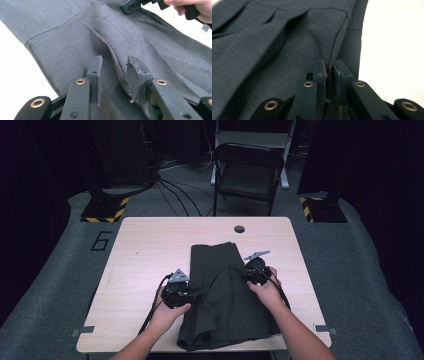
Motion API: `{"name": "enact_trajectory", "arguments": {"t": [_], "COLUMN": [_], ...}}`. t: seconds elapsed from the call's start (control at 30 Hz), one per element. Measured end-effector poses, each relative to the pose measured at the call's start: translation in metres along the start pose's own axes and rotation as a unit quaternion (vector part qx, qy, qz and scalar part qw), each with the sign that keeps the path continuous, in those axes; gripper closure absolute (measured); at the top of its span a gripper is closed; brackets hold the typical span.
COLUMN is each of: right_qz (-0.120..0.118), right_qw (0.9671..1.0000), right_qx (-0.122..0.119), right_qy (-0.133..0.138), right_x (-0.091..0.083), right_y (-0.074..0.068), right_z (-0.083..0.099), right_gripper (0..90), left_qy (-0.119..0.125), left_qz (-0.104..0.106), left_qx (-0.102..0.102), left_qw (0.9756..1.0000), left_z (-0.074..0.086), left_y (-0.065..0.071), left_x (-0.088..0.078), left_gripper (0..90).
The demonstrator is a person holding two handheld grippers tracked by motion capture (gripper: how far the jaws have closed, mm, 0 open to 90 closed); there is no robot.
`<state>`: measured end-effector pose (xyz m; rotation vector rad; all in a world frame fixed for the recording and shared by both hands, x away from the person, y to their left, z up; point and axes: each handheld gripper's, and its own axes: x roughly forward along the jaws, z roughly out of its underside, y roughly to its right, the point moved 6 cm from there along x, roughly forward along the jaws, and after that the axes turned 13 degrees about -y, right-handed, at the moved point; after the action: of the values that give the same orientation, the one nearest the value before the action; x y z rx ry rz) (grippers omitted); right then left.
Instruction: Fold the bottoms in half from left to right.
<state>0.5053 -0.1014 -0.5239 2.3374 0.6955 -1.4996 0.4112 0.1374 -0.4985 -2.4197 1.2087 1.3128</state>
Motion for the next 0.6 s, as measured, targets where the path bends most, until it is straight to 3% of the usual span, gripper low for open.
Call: {"name": "enact_trajectory", "arguments": {"t": [0.13,0.23,0.33,0.4,0.47,0.6], "right_qz": [0.005,-0.003,-0.003,0.003,0.011,0.002], "right_qw": [0.9999,0.9998,0.9999,0.9999,0.9999,0.9999], "right_qx": [0.009,0.016,0.014,0.01,0.007,0.016], "right_qy": [-0.013,-0.014,-0.003,0.004,0.001,0.001], "right_x": [0.011,0.013,0.008,0.003,0.001,0.002], "right_y": [0.005,0.008,0.006,0.004,0.004,0.012], "right_z": [0.001,0.002,0.004,0.008,0.014,0.022], "right_gripper": [80.3,79.5,80.5,80.6,80.5,78.3], "left_qy": [-0.007,-0.04,-0.066,-0.072,-0.074,-0.076], "left_qz": [0.029,0.041,0.03,0.027,0.026,0.03], "left_qx": [-0.015,0.021,0.065,0.075,0.078,0.06], "left_qw": [0.9994,0.9981,0.9952,0.9942,0.9938,0.9949], "left_z": [0.017,0.031,0.043,0.047,0.049,0.054], "left_y": [0.006,0.022,0.038,0.041,0.039,0.031], "left_x": [0.002,0.016,0.027,0.029,0.03,0.03], "left_gripper": [64.9,65.1,64.9,64.5,64.3,64.1]}}
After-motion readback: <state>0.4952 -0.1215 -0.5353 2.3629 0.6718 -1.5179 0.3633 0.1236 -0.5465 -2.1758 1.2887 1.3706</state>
